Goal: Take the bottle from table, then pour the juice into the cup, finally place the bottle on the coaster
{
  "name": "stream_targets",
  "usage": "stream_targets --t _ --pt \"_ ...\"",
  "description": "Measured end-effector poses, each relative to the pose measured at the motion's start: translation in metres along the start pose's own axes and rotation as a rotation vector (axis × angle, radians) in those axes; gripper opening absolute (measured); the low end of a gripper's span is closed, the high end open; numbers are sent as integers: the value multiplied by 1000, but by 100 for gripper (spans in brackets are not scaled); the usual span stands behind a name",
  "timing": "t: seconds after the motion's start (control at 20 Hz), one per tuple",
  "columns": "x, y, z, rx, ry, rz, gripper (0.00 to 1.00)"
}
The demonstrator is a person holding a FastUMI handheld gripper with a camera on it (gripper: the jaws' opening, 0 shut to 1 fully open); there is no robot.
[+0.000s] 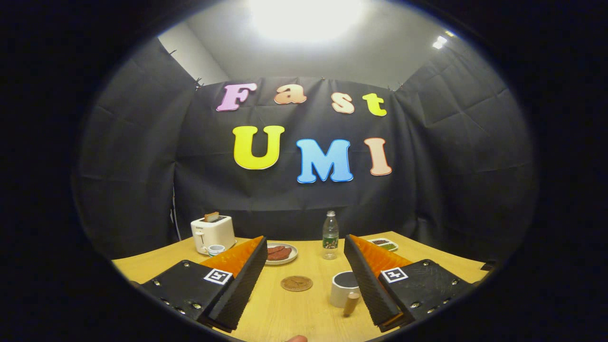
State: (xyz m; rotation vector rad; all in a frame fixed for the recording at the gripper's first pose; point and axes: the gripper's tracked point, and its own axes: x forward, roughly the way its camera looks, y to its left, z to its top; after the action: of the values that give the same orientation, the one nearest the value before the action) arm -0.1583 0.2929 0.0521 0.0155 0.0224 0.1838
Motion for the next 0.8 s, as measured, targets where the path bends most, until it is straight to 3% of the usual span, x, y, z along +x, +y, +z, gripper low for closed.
stream_targets --t 0.4,0.8 --pt "30 98 -49 -7 69 165 98" --pt "73 143 -106 -38 167 203 98"
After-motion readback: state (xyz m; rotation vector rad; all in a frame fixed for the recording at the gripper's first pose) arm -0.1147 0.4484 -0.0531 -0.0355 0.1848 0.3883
